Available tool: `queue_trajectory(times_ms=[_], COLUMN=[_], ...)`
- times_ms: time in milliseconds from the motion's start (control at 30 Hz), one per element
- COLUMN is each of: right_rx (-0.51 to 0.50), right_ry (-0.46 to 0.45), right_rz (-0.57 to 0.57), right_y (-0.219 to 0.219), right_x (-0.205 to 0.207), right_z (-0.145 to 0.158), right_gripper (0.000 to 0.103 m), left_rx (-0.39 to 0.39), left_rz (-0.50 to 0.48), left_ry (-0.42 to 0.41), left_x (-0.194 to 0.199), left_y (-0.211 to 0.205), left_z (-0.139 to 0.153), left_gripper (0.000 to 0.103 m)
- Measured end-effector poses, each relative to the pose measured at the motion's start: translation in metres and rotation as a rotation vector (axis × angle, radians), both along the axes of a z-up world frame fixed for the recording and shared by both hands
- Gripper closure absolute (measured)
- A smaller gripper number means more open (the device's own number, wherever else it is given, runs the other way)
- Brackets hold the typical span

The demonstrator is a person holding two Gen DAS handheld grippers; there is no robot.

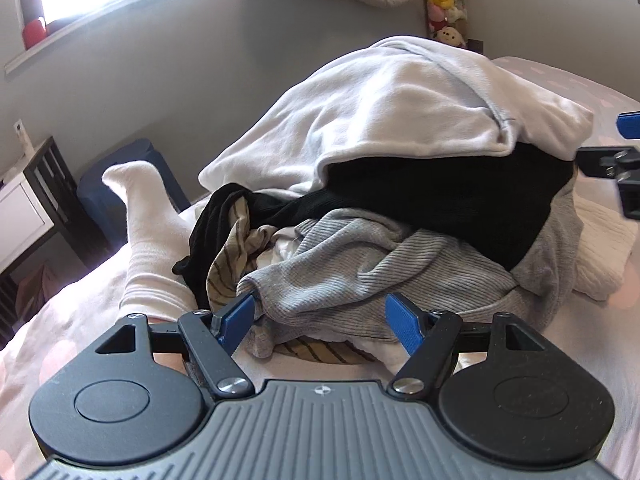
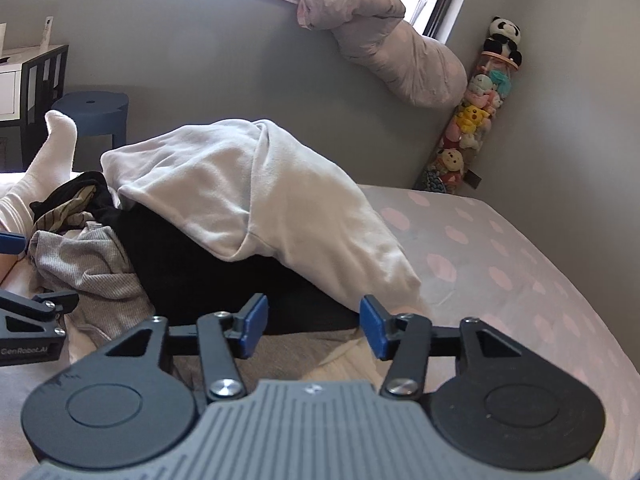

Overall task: Fold clothes
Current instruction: 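Reach both tools to the white shirt and close the right gripper on it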

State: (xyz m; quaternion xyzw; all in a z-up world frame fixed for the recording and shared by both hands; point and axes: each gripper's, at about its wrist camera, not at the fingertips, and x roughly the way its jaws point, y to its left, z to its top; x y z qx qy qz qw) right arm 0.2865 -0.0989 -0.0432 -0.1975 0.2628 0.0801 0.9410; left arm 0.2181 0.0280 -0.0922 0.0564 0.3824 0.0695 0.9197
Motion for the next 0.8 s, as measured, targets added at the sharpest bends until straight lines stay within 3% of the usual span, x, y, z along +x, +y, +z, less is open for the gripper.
queue_trajectory(times_ms=[100, 267, 333, 367, 400, 433, 533, 800], right_rx=[0.013, 0.063, 0.022, -0.016, -0.057, -0.098, -0.188, -0.262], right_ry=[-0.02, -0.078, -0.075, -0.079, -0.084, -0.09, -0.226, -0.332], right_rz=[0.033, -0.028, -0.067, -0.083, -0.099, -0.115, -0.185, -0.29], right_y=[0.012, 0.03, 0.038, 0.04, 0.042, 0.044, 0.028, -0.043], right_x=[0.017, 0.049, 0.064, 0.07, 0.074, 0.079, 0.077, 0.047], right_z=[-0.007, -0.01, -0.015, -0.017, -0.019, -0.02, -0.009, 0.043], right_gripper=[0.035, 0.038, 0.059, 0.083, 0.096, 0.096, 0.097, 0.098], left_rx=[0.002, 0.022, 0.028, 0.029, 0.028, 0.028, 0.015, -0.005], left_rz=[0.02, 0.007, 0.003, 0.003, 0.005, 0.009, 0.036, 0.033], left_ry=[0.003, 0.015, 0.017, 0.018, 0.018, 0.017, 0.011, -0.02], left_x=[0.004, 0.006, 0.006, 0.007, 0.007, 0.007, 0.006, -0.002], left_y=[0.001, -0.004, -0.005, -0.004, -0.003, -0.001, 0.007, 0.013], left_z=[-0.002, -0.005, -0.006, -0.006, -0.006, -0.006, -0.005, -0.002], left_gripper=[0.031, 0.032, 0.031, 0.031, 0.031, 0.031, 0.031, 0.031])
